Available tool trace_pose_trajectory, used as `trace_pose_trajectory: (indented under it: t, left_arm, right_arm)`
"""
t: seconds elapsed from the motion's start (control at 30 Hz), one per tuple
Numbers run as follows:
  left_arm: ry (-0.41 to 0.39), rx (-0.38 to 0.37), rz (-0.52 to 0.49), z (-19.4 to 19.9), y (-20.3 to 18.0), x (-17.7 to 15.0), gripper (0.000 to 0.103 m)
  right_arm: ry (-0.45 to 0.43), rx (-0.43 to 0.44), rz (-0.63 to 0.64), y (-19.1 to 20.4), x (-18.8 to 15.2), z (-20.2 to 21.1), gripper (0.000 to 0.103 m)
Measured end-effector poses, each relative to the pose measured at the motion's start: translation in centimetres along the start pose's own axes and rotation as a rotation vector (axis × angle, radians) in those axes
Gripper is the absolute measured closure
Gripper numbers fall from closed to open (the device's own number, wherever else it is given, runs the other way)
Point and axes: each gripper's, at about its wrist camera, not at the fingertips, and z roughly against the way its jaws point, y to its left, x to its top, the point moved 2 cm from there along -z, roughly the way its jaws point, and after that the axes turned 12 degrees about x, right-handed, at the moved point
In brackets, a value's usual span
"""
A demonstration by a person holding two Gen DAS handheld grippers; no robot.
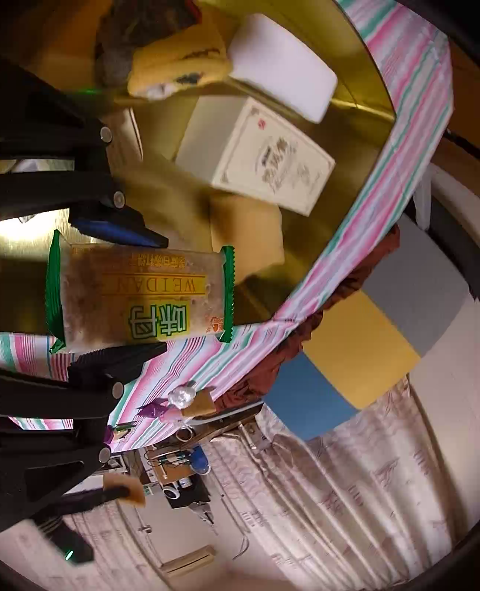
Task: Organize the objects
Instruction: 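Carry the cracker packet to the gold tray with left gripper while right carries the sponge there, then release the cracker packet into the tray with left gripper while right drops the sponge in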
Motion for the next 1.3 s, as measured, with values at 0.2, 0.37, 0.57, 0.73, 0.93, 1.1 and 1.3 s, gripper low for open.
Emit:
trace_pose_trajectory:
  t: [0.2,0.37,0.57,0.73,0.93,1.1,1.3]
  left_arm:
    - [0.012,0.092,-0.030,0.3,1.1,0.2,0.054]
    - [-0.007,0.208,-0.084,0.4,2.2,0.7,0.054]
    - [-0.069,0.333,-0.179,0.8,2.9,1.1,0.053]
    - [-0.114,0.303,-0.200,2.1,2.6,0.9,0.030]
    - [-0.280,0.325,-0.221,6.0,1.1,1.6,0.013]
    - [-0.385,0.411,-0.186,8.2,0.7,2.8,0.001]
    - [-0.390,0.449,-0.144,9.2,1.5,3.1,0.000]
  right_arm:
    - [0.024,0.211,0.014,6.5,0.3,-0.4,0.042]
    - [0.078,0.322,0.021,10.0,-0.5,-1.3,0.042]
    - [0.173,0.396,0.025,12.9,-2.5,-2.9,0.042]
    - [0.247,0.451,0.033,15.3,-4.1,-3.9,0.042]
    - [0.346,0.497,0.040,17.4,-5.8,-5.4,0.042]
    - [0.405,0.518,0.060,19.2,-7.0,-6.5,0.042]
    - [0.462,0.519,0.066,20.6,-7.7,-8.0,0.041]
